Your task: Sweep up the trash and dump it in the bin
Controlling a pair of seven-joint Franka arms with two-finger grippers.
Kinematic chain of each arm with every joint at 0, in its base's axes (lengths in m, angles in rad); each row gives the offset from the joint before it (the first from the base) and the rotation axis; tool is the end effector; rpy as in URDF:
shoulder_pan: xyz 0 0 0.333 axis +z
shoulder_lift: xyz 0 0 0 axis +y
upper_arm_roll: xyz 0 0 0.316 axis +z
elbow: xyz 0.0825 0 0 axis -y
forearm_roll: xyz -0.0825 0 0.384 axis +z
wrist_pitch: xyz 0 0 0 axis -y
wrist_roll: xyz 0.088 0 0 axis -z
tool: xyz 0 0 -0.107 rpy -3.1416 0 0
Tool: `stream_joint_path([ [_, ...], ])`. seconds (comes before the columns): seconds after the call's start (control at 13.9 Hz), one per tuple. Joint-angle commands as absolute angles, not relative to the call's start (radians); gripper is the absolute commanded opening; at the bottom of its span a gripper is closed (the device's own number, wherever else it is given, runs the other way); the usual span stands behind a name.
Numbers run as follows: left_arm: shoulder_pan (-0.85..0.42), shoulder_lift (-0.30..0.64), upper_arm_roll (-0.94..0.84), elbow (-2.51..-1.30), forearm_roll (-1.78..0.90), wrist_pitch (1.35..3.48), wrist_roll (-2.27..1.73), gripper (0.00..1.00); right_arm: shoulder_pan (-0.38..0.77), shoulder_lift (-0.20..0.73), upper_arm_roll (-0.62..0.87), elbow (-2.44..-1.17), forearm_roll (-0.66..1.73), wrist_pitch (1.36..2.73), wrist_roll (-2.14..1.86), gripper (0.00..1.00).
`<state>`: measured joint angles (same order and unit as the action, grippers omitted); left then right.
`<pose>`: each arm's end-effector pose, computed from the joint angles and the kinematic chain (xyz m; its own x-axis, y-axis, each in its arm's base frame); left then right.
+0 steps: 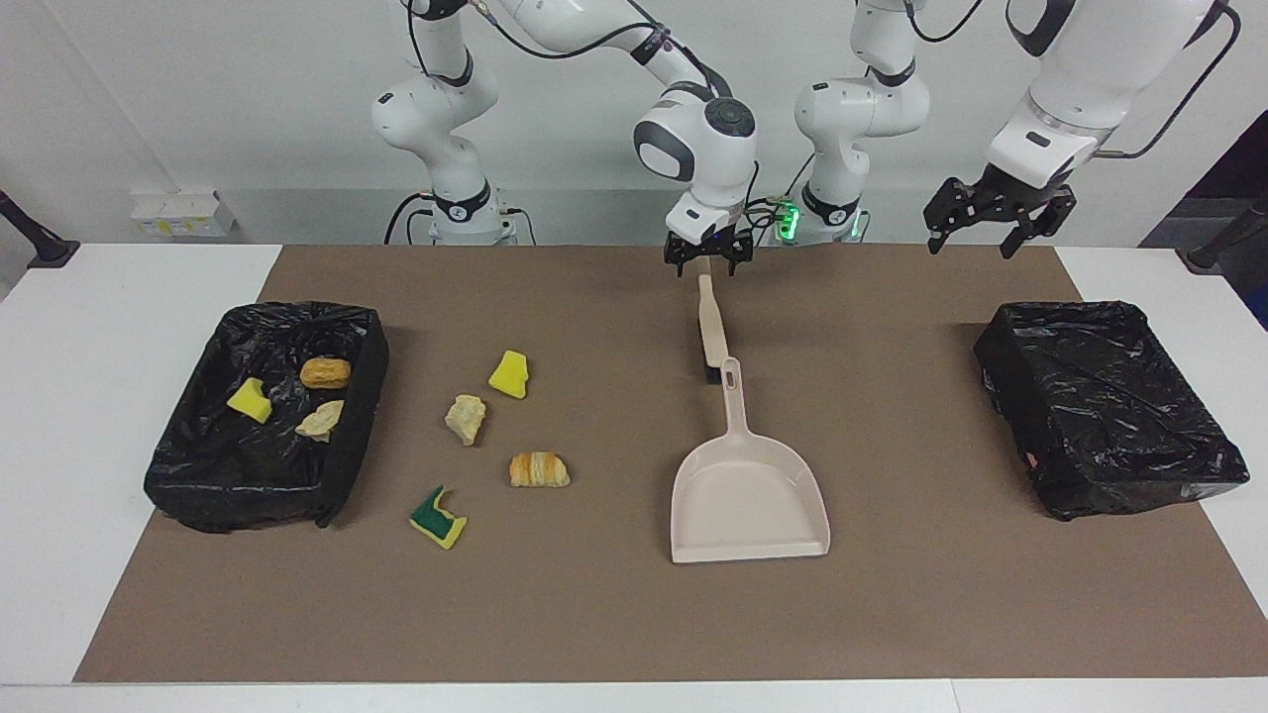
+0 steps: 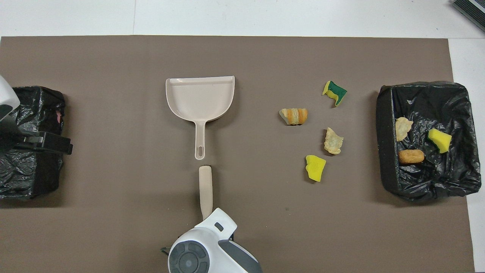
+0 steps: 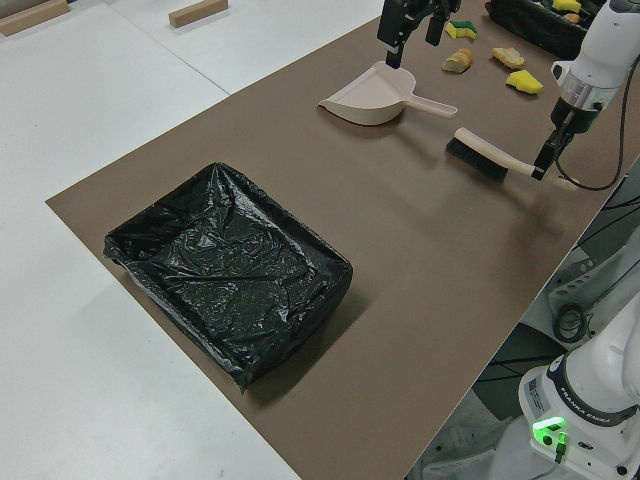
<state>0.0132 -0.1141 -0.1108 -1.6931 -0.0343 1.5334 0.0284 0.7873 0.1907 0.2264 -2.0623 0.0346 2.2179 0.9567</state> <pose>0.5108 -0.0571 0.6244 0.9910 -0.1255 -0.0456 -0.1246 -0.9919 0.0230 0.3054 0.4873 0.3423 0.9967 0.0328 -0.0749 0.0318 -0.9994 -0.0143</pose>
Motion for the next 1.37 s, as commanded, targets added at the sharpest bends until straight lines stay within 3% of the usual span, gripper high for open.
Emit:
stream_joint_path([
  [0.0,0.000,-0.143,-0.101,-1.727,-0.026,1.542,0.020,1.00,0.796,0.184,0.225,-2.095,0.055,2.263,0.962,0.77],
  [0.07,0.000,-0.143,-0.101,-1.727,-0.026,1.542,0.021,1.00,0.796,0.187,0.225,-2.092,0.055,2.264,0.962,0.68],
  [0.22,0.000,-0.143,-0.101,-1.727,-0.026,1.545,0.021,1.00,0.796,0.189,0.225,-2.088,0.055,2.263,0.963,0.40],
  [0.43,0.000,-0.143,-0.101,-1.727,-0.026,1.545,0.020,1.00,0.798,0.192,0.224,-2.082,0.046,2.264,0.974,0.21],
  [0.58,0.000,-0.143,-0.101,-1.726,-0.026,1.551,0.021,1.00,0.798,0.196,0.224,-2.082,0.045,2.282,0.985,0.00],
  [1.01,-0.072,-0.095,-0.101,-1.710,-0.031,1.679,-0.021,1.00,0.782,0.169,0.213,-2.075,0.035,2.281,1.002,0.00],
  [1.3,-0.192,0.004,-0.101,-1.700,-0.029,1.839,-0.153,1.00,0.721,0.066,0.215,-2.118,0.034,2.226,1.055,0.00],
])
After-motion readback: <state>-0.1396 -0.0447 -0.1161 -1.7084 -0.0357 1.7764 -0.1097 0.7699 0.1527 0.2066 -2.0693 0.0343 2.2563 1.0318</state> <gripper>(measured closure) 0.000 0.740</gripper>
